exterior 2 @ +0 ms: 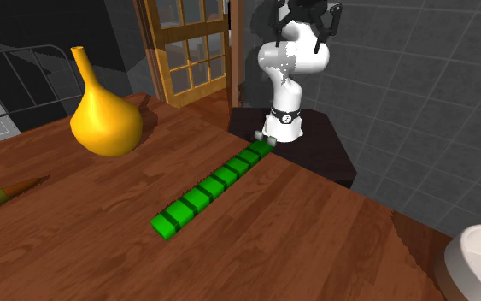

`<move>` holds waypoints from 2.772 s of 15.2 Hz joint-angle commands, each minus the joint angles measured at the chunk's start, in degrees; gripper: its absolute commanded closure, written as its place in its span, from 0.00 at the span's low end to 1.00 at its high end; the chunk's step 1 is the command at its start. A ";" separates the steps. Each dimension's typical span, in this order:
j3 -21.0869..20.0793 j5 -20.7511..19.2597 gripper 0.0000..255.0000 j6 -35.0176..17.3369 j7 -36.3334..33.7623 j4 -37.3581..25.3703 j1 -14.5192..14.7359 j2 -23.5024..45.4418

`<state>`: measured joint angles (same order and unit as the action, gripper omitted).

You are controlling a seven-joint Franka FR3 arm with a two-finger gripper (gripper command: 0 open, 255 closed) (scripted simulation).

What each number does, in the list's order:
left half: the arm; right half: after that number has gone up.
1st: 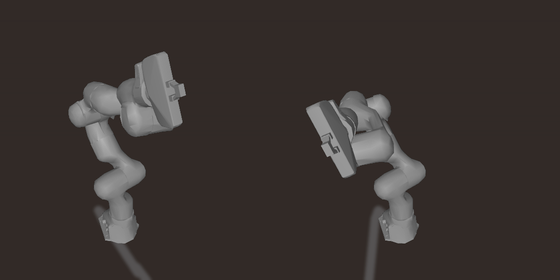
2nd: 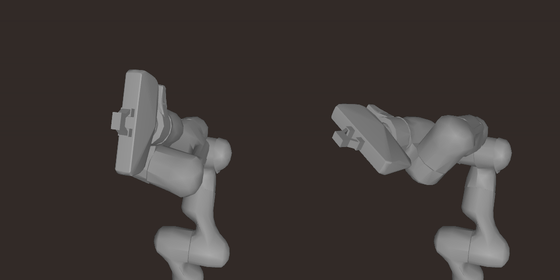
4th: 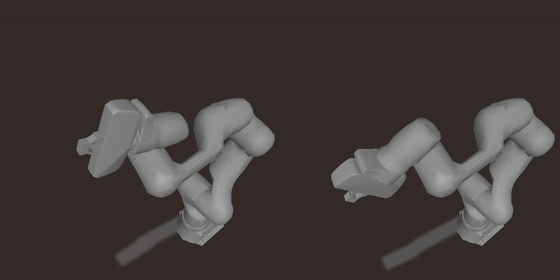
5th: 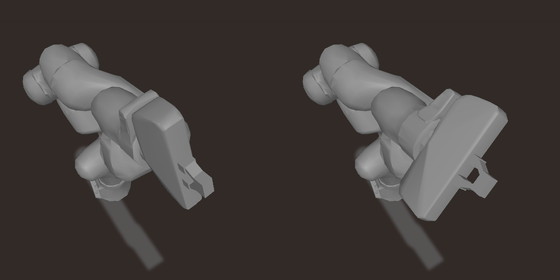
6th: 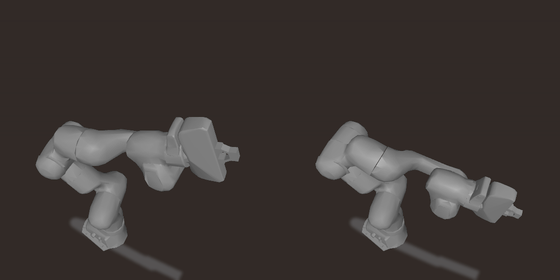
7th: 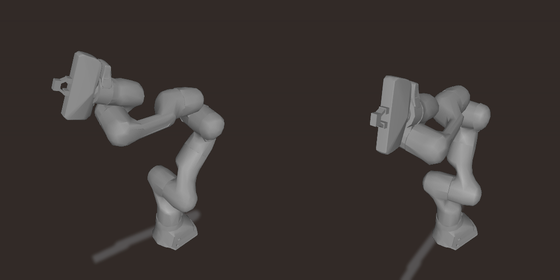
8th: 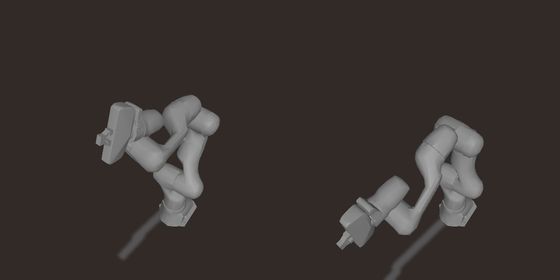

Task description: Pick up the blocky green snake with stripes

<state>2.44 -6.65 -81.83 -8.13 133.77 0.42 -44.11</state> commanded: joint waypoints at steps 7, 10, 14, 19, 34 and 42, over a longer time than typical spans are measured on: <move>3.11 -1.19 0.00 -12.38 -2.42 4.07 -2.56 6.55; 4.76 -1.62 0.00 -18.50 -3.52 5.10 -3.75 10.76; 7.00 -1.83 0.00 -26.45 -4.78 5.41 -5.20 17.19; 9.85 -1.18 0.00 -35.75 -5.81 4.15 -6.71 26.28; 13.99 4.46 0.00 -53.05 -4.74 0.17 -8.88 45.65; 13.96 4.78 1.00 -54.20 -4.57 0.46 -8.89 46.55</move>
<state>16.41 -1.88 -135.97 -12.69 134.22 -8.47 2.35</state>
